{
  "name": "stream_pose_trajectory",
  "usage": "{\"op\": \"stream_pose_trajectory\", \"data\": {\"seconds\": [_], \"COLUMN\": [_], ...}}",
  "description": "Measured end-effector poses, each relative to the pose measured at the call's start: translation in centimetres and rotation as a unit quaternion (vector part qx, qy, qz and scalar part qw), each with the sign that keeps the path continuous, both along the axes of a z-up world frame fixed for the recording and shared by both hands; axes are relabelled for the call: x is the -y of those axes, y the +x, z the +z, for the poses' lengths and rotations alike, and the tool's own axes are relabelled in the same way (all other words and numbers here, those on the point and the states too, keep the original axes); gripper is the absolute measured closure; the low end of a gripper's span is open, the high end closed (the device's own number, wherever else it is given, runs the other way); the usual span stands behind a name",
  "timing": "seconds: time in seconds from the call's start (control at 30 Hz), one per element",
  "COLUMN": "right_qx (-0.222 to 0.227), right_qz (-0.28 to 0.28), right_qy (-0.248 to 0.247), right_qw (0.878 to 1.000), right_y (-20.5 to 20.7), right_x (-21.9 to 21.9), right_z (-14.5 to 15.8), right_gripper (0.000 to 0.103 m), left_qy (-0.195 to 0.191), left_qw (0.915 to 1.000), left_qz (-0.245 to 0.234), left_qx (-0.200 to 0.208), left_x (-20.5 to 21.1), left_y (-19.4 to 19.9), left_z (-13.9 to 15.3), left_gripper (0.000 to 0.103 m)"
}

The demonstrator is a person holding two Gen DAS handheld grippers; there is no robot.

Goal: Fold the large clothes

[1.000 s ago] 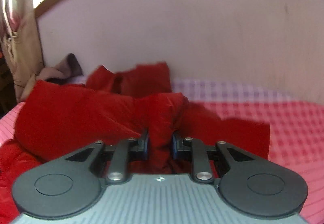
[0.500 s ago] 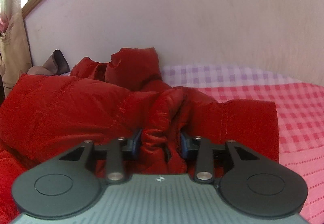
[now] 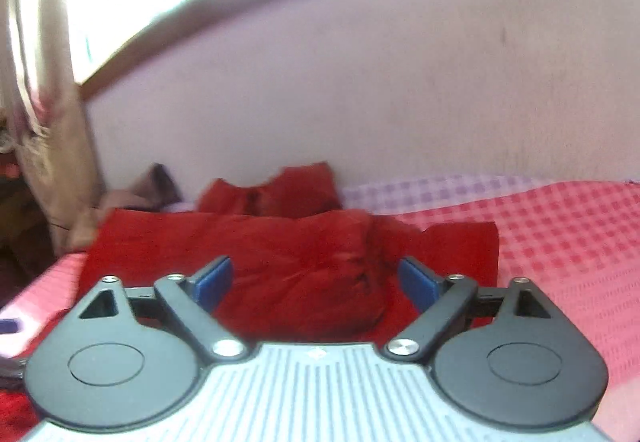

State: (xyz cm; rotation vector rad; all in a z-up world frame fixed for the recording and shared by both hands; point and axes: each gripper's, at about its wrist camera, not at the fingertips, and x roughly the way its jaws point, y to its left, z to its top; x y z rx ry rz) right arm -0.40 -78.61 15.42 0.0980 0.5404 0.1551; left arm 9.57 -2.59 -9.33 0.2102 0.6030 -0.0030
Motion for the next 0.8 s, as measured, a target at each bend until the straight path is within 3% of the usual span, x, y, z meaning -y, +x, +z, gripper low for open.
{"op": "stream_pose_trajectory", "data": {"seconds": [0.1, 0.23, 0.4, 0.57, 0.8], "right_qx": [0.010, 0.013, 0.005, -0.004, -0.016], "right_qz": [0.021, 0.041, 0.035, 0.008, -0.010], "right_qy": [0.004, -0.027, -0.056, -0.061, -0.052], "right_qw": [1.000, 0.999, 0.998, 0.998, 0.998], "right_y": [-4.5, -10.7, -16.9, -20.8, -22.6], "right_x": [-0.8, -2.4, -3.3, -3.6, -4.2], "right_z": [0.8, 0.9, 0.0, -0.8, -1.5], "right_gripper": [0.003, 0.001, 0.000, 0.000, 0.000], "left_qy": [-0.001, 0.001, 0.000, -0.004, -0.013], "left_qw": [1.0000, 0.9998, 0.9994, 0.9991, 0.9992], "left_qz": [-0.002, -0.007, -0.010, -0.013, -0.012], "left_qx": [0.008, 0.017, 0.033, 0.041, 0.037], "left_x": [0.0, -0.2, -0.6, -1.1, -2.1], "left_y": [-0.8, -1.8, -3.4, -5.3, -7.5], "left_z": [0.5, 1.2, 2.1, 2.6, 2.5], "left_gripper": [0.001, 0.001, 0.001, 0.000, 0.000]}}
